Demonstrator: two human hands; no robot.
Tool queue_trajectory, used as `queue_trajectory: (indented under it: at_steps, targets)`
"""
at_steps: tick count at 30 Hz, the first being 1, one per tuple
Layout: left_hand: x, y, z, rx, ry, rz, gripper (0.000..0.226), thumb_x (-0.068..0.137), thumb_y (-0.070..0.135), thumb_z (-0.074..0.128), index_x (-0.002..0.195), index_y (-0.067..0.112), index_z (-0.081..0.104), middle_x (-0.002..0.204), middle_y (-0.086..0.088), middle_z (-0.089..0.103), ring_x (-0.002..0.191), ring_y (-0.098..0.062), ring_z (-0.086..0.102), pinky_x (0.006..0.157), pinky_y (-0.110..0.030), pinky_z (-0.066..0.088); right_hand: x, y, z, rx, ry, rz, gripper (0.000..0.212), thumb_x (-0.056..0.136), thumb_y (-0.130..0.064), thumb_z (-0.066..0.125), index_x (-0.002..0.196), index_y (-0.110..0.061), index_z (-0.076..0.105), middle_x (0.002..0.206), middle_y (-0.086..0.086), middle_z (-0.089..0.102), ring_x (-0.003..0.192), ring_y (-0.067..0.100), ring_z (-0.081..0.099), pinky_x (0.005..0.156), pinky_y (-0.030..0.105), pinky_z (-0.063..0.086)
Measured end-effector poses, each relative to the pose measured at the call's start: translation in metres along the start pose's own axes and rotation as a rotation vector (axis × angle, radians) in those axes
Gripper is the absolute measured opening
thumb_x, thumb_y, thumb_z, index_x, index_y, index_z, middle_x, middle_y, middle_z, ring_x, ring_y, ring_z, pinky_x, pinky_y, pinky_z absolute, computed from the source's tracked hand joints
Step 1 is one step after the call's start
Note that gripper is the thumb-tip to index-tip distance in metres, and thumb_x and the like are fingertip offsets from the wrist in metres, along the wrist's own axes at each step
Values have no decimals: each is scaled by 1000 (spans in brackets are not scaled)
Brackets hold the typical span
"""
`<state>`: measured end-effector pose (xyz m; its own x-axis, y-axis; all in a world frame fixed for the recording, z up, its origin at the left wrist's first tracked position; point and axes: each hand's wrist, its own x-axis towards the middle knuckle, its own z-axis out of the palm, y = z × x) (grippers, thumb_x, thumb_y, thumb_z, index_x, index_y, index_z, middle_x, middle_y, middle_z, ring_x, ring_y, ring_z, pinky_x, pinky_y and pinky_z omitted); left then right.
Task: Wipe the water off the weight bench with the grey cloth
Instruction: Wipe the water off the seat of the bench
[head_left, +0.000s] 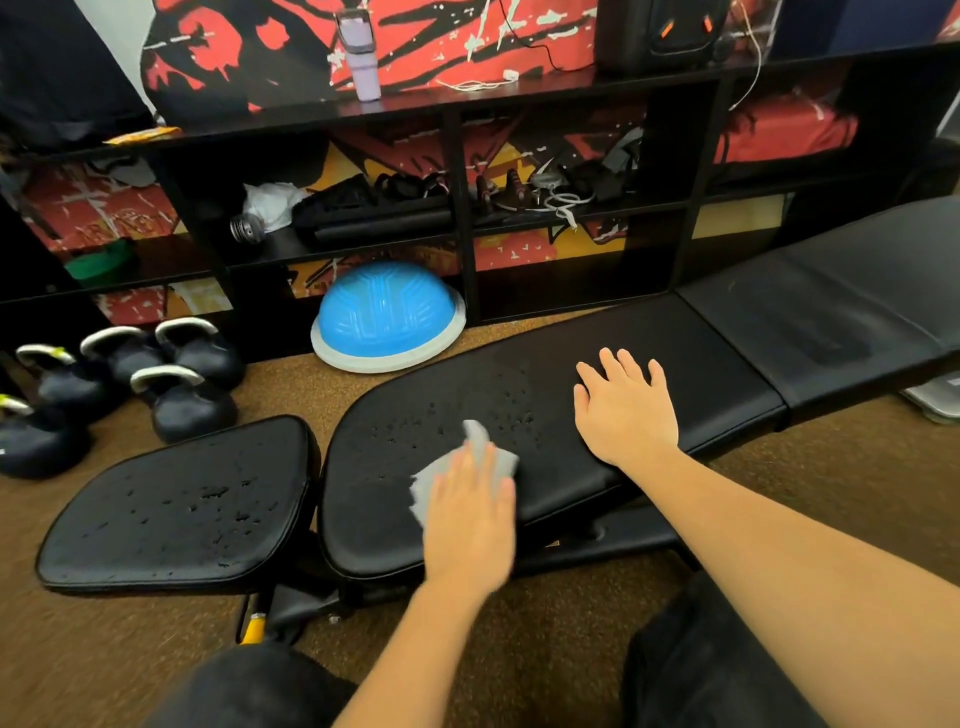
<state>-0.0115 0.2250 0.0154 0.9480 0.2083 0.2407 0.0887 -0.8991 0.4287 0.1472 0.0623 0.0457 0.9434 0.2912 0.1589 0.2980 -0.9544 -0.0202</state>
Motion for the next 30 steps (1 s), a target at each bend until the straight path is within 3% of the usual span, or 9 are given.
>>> queue_trajectory:
  at_steps: [4,7,9,11,13,15,19,23,30]
  targets:
    - [-18,34,11,-74,-177,192,54,106,51,13,157,40,-2,167,13,8,153,-3,2,126,-40,11,-1,2,1,12,6,-5,53,107,-43,24,156,-27,37,166,6,29,156,26,19,125,55,15]
    - [-3,11,4,-61,-101,52,57,106,50,15,160,33,5,158,7,35,146,-8,26,122,-36,21,-1,1,1,11,5,-3,53,107,-43,22,157,-28,37,167,6,29,156,26,19,125,54,14]
    - [6,11,1,-25,-23,-62,57,108,43,21,160,28,2,156,2,37,144,-12,31,122,-36,24,-1,1,0,12,0,0,53,108,-43,22,156,-28,37,166,6,29,156,26,19,125,54,14]
    - [-4,24,4,-38,-15,62,60,107,44,21,158,33,-8,159,7,32,147,-10,26,122,-39,23,-2,1,0,11,10,-8,54,108,-44,20,155,-27,38,166,6,31,155,27,20,125,55,15]
    - [-27,26,11,1,-142,269,59,108,45,21,161,32,-1,166,10,18,153,-8,11,125,-41,11,-2,2,0,13,17,-13,55,108,-45,19,155,-26,40,165,7,32,155,27,21,124,56,16]
    - [-37,-2,13,161,-152,461,60,107,44,28,161,33,5,168,7,13,155,-13,7,125,-40,1,-2,2,0,20,7,-14,56,108,-45,18,155,-26,39,165,7,32,155,27,21,124,56,16]
    - [-26,-57,18,441,-133,666,75,97,39,47,161,26,11,162,-7,33,150,-26,22,120,-46,17,-2,1,-1,27,-1,-11,56,108,-45,16,156,-26,38,166,7,30,156,27,19,125,56,14]
    - [-17,-71,27,709,-103,1008,78,91,31,48,160,17,15,169,-9,0,151,-31,17,121,-53,7,-1,1,-1,10,-2,-15,57,108,-46,15,156,-26,37,166,8,29,156,28,19,125,56,13]
    - [-8,-17,39,884,-79,1014,71,96,31,40,160,13,16,168,-9,-12,153,-34,-19,121,-55,-14,3,2,0,-5,-21,-34,60,107,-48,11,157,-26,35,167,9,28,156,30,17,124,59,13]
